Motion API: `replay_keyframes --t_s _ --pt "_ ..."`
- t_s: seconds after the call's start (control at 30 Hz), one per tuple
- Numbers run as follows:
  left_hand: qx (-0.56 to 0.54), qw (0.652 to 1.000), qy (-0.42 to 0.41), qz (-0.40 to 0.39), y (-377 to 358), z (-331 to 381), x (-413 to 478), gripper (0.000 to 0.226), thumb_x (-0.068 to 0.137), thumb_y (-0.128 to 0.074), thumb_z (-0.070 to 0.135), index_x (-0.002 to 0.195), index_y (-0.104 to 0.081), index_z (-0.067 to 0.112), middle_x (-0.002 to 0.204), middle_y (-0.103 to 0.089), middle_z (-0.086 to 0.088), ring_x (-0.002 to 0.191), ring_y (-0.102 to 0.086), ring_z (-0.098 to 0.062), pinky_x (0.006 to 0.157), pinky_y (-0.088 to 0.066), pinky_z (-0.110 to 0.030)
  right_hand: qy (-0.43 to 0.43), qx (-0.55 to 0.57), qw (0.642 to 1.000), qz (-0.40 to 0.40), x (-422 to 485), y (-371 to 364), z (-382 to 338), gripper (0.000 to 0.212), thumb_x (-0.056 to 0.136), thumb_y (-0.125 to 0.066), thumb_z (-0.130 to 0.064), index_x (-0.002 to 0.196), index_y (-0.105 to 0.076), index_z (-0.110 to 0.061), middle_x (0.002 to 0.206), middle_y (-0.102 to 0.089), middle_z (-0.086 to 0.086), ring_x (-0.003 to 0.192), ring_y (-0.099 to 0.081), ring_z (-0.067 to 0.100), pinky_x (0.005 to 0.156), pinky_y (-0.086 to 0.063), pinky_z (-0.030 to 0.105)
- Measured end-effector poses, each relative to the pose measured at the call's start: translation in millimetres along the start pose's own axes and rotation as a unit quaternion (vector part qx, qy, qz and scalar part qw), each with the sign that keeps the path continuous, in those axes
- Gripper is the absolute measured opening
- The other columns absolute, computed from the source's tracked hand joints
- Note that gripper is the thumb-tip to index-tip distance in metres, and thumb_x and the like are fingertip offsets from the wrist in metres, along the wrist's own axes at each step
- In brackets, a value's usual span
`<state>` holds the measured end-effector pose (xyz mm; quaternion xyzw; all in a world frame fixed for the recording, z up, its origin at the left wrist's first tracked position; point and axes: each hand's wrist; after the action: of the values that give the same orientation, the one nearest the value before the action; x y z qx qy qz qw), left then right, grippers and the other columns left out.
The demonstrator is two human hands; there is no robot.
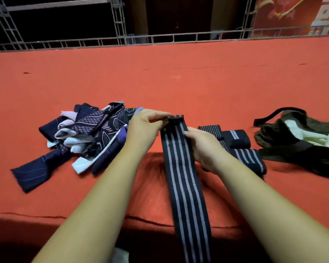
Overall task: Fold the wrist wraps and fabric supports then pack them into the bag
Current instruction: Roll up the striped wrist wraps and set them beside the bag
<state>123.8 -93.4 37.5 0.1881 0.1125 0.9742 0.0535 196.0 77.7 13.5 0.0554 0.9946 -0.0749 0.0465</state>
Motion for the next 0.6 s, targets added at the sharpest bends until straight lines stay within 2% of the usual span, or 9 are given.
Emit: replay_keyframes --t_s 0.07,0.1,0.17,0.27,0.33,0.37,0.4,0.47,0.6 --pt "0.009 1.000 -0.026 -0.002 -3.4 -13.4 -0.9 0.044 0.085 -0.075 -0.006 0.098 -0.084 0.035 0.113 -0.077 0.003 0.108 -0.067 0.005 0.097 -0.061 -0.049 -0.003 0.035 0.999 0.008 7.0 2.8 7.3 0.046 0.089 -0.064 -0.024 0.127 -0.073 0.001 0.132 -0.070 0.027 0.119 -0.069 0.040 0.106 -0.049 0.056" --pt "0.021 0.999 -0.039 -0.005 -4.8 -19.7 -0.6 0.047 0.085 -0.072 -0.008 0.101 -0.084 0.034 0.118 -0.076 0.002 0.113 -0.064 0.008 0.101 -0.059 -0.047 -0.006 0.048 0.999 0.008 9.9 4.2 10.1 0.042 0.095 -0.062 -0.025 0.126 -0.074 0.000 0.133 -0.071 0.025 0.121 -0.068 0.041 0.109 -0.048 0.057" --pt "0.038 0.998 -0.051 -0.016 -7.7 -29.4 -0.5 0.055 0.086 -0.069 -0.009 0.103 -0.083 0.041 0.125 -0.073 0.005 0.121 -0.062 0.002 0.106 -0.056 -0.044 -0.019 0.060 0.998 0.006 15.9 7.9 15.7 0.040 0.105 -0.054 -0.036 0.122 -0.078 -0.009 0.125 -0.074 0.016 0.120 -0.066 0.038 0.107 -0.046 0.054" --pt "0.028 0.998 -0.047 -0.023 -9.8 -39.6 1.0 0.064 0.089 -0.070 -0.007 0.099 -0.081 0.056 0.130 -0.071 0.008 0.126 -0.063 -0.004 0.111 -0.053 -0.040 -0.021 0.046 0.999 -0.013 18.8 10.1 18.6 0.049 0.111 -0.045 -0.048 0.136 -0.072 -0.014 0.130 -0.076 0.008 0.125 -0.069 0.030 0.113 -0.047 0.052" --pt "0.009 0.999 -0.040 -0.031 -9.7 -43.5 0.6 0.062 0.089 -0.068 -0.009 0.101 -0.082 0.050 0.133 -0.071 0.008 0.127 -0.062 -0.001 0.111 -0.051 -0.032 0.003 0.007 1.000 -0.022 18.7 9.7 18.6 0.042 0.109 -0.051 -0.046 0.127 -0.077 -0.019 0.124 -0.078 0.007 0.118 -0.074 0.030 0.110 -0.053 0.055" --pt "0.002 0.999 -0.037 -0.033 -9.3 -44.6 0.1 0.059 0.089 -0.067 -0.010 0.103 -0.083 0.044 0.133 -0.071 0.007 0.126 -0.062 0.000 0.110 -0.050 -0.027 0.015 -0.028 0.999 -0.022 18.6 9.8 18.0 0.034 0.108 -0.054 -0.044 0.114 -0.082 -0.025 0.113 -0.081 0.002 0.106 -0.077 0.025 0.097 -0.059 0.050" --pt "-0.004 0.999 -0.035 -0.035 -8.7 -44.8 -0.2 0.055 0.089 -0.067 -0.011 0.105 -0.083 0.039 0.134 -0.071 0.006 0.126 -0.062 0.000 0.109 -0.050 -0.024 0.025 -0.063 0.997 -0.022 17.5 10.4 17.1 0.031 0.108 -0.056 -0.041 0.099 -0.083 -0.030 0.099 -0.080 -0.005 0.091 -0.077 0.018 0.083 -0.057 0.043" --pt "-0.017 0.998 -0.036 -0.038 -7.7 -45.3 -0.6 0.049 0.090 -0.069 -0.011 0.108 -0.083 0.032 0.135 -0.071 0.003 0.127 -0.063 -0.003 0.107 -0.050 -0.023 0.050 -0.121 0.991 -0.017 13.8 12.8 12.8 0.035 0.108 -0.057 -0.034 0.082 -0.080 -0.033 0.085 -0.076 -0.011 0.079 -0.071 0.010 0.077 -0.050 0.036" --pt "-0.024 0.997 -0.049 -0.051 -6.0 -40.7 -2.9 0.041 0.094 -0.069 -0.007 0.112 -0.083 0.026 0.136 -0.070 0.002 0.126 -0.064 -0.003 0.108 -0.052 -0.026 0.086 -0.201 0.976 -0.007 9.9 16.9 5.7 0.021 0.104 -0.062 -0.031 0.104 -0.079 -0.019 0.100 -0.083 -0.001 0.096 -0.079 0.019 0.090 -0.058 0.043"
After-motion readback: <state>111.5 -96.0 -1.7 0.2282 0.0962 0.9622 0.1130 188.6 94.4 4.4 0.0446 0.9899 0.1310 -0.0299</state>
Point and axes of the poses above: each hand's wrist, its own x-axis towards the middle knuckle, its own y-axis out of the back of the hand, z = x × y
